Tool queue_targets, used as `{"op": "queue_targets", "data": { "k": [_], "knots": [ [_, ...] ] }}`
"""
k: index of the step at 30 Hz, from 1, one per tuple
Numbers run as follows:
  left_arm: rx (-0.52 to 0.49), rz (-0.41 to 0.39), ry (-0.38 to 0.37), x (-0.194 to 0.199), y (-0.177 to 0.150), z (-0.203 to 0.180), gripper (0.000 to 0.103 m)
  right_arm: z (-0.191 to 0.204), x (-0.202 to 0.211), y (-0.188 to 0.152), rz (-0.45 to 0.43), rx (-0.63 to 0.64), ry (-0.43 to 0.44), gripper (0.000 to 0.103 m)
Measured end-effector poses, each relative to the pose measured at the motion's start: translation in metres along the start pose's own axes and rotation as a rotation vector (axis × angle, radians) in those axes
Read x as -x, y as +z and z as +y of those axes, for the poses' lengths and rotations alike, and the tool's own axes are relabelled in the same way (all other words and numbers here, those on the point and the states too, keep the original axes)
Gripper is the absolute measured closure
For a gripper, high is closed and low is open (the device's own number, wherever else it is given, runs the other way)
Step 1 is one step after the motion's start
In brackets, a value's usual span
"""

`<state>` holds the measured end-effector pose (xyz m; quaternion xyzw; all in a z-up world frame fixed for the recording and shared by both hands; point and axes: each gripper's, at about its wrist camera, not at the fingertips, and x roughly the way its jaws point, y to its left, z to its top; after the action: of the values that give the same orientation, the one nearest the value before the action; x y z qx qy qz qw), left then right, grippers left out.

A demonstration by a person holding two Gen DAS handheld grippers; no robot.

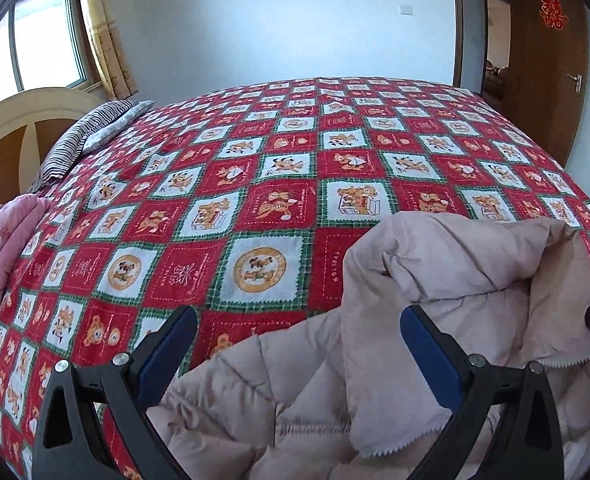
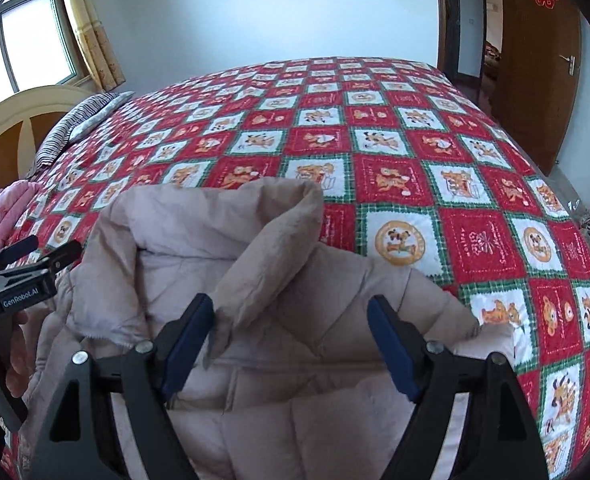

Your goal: Fold large clothes

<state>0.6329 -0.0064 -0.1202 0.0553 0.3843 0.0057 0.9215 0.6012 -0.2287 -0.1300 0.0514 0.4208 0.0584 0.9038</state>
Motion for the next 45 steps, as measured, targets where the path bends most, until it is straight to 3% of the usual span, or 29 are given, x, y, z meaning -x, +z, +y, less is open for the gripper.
{"op": "queue_targets", "data": {
  "k": [5,6,7,8,9,10,12,15,18,23,25,29,32,34,36,40,43,45],
  "knots": [
    [-0.066,0.015,-0.007,-0.032,0.014,-0.022,0.001,-0.004,-0.026,0.025,0.016,0.031,-0.015,0.021],
    [-0.076,0.015,-0.022,-0.036,0.015,-0.025,0.012,-0.004,-0.031,0.028,0.030,0.044,-0.017,0.026],
    [-0.092,0.022,-0.046,-0.040,0.015,-0.029,0.048,-0.004,-0.036,0.030,0.048,0.056,-0.004,0.042],
    [-0.108,0.043,-0.069,-0.044,0.015,-0.031,0.070,-0.003,-0.040,0.031,0.068,0.070,0.012,0.052],
    [-0.120,0.073,-0.102,-0.048,0.014,-0.034,0.098,-0.002,-0.043,0.031,0.085,0.096,0.012,0.070],
    [-0.130,0.076,-0.116,-0.047,0.013,-0.035,0.098,0.001,-0.042,0.029,0.085,0.129,-0.010,0.083],
    [-0.184,0.008,-0.077,-0.031,0.012,-0.037,0.100,0.003,-0.033,0.024,0.067,0.187,-0.028,0.090],
    [-0.203,-0.064,-0.090,-0.003,0.006,-0.024,0.101,-0.001,-0.015,0.014,0.036,0.224,-0.049,0.093],
    [-0.215,-0.087,-0.133,0.019,-0.010,-0.009,0.102,-0.007,-0.001,-0.002,0.028,0.257,-0.054,0.095],
    [-0.266,-0.027,-0.135,0.014,-0.047,-0.004,0.102,-0.015,-0.015,-0.031,0.093,0.309,-0.086,0.095],
    [-0.263,0.021,-0.146,0.001,-0.054,-0.005,0.102,-0.016,-0.025,-0.039,0.118,0.322,-0.104,0.095],
    [-0.260,0.042,-0.148,-0.006,-0.059,-0.006,0.102,-0.008,-0.017,-0.039,0.138,0.383,-0.103,0.095],
    [-0.276,0.042,-0.158,-0.005,-0.063,-0.005,0.102,-0.009,0.004,-0.040,0.132,0.440,-0.092,0.086],
    [-0.312,0.029,-0.152,-0.002,-0.067,-0.008,0.102,-0.012,0.021,-0.039,0.102,0.432,-0.086,0.058],
    [-0.338,0.020,-0.140,-0.001,-0.069,-0.011,0.102,-0.014,0.041,-0.032,0.030,0.389,-0.058,0.043],
    [-0.339,0.024,-0.137,-0.003,-0.069,-0.012,0.102,-0.011,0.049,-0.002,-0.055,0.191,0.000,0.042],
    [-0.330,0.024,-0.139,-0.004,-0.070,-0.010,0.102,0.004,0.015,0.013,-0.063,0.085,0.025,0.042],
    [-0.303,0.015,-0.149,-0.001,-0.071,-0.007,0.101,0.014,-0.017,0.015,-0.020,0.071,0.004,0.042]
  ]
}}
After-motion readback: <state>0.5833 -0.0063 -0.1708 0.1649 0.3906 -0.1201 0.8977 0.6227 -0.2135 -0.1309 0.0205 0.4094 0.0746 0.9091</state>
